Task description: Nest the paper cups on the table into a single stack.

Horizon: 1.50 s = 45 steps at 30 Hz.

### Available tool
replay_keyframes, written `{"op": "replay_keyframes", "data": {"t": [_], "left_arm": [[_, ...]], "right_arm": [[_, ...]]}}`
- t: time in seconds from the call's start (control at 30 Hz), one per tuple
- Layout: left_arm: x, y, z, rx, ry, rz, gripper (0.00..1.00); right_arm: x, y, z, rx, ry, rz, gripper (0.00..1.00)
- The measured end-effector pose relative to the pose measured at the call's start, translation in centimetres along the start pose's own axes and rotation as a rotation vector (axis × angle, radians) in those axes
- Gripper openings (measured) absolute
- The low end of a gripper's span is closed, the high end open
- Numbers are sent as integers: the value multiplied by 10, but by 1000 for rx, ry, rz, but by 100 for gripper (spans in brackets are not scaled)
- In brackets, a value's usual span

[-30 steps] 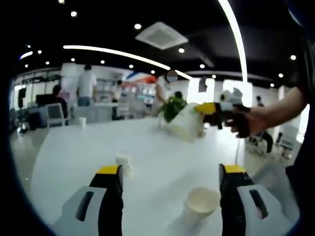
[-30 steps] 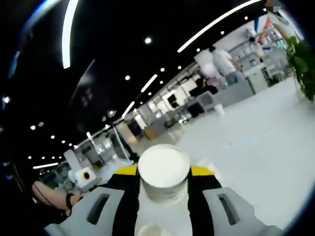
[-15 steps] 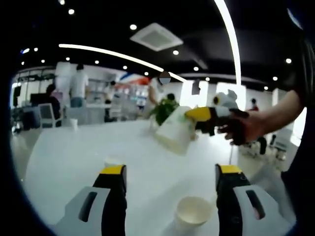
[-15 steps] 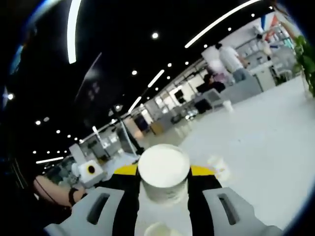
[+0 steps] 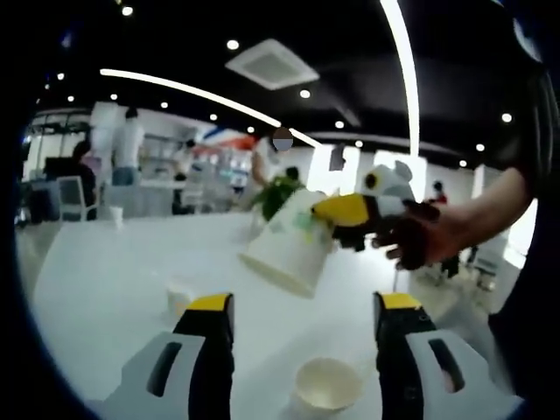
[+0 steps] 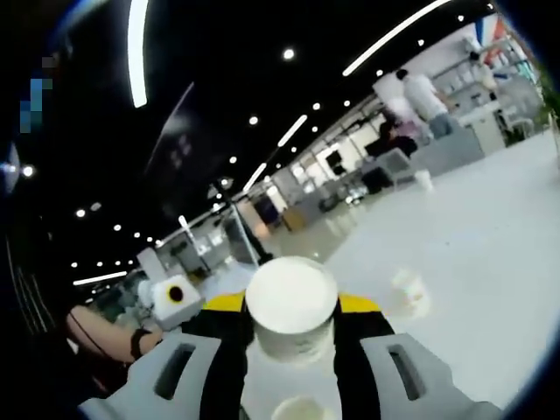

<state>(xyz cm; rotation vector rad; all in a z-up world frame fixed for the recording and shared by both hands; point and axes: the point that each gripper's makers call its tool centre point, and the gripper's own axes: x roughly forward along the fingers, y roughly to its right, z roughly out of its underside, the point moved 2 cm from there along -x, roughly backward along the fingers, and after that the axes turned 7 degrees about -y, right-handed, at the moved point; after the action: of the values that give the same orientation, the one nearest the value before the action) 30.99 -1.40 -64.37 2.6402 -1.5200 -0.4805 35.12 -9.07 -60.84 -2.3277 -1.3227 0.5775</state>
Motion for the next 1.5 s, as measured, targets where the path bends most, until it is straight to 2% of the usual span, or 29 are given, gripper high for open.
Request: {"op": "replay_keyframes", "data": {"t": [0.53, 0.87, 1.3, 1.4, 1.5], "left_arm": [[2, 18, -3, -19, 9, 69, 50], [-6, 16, -5, -64, 35, 79, 41], [-10, 10, -9, -38, 46, 62, 33], [-12, 7, -8, 10, 40, 46, 29], [-13, 8, -8, -3, 40, 58, 26]], "right_arm": [[4, -9, 17, 16, -31, -49, 34], [4, -13, 23, 20, -50, -75, 34], [2, -16, 32, 12, -76, -101, 34], [2, -16, 35, -1, -91, -104, 34], [2, -14, 37, 8, -91, -114, 34]]}}
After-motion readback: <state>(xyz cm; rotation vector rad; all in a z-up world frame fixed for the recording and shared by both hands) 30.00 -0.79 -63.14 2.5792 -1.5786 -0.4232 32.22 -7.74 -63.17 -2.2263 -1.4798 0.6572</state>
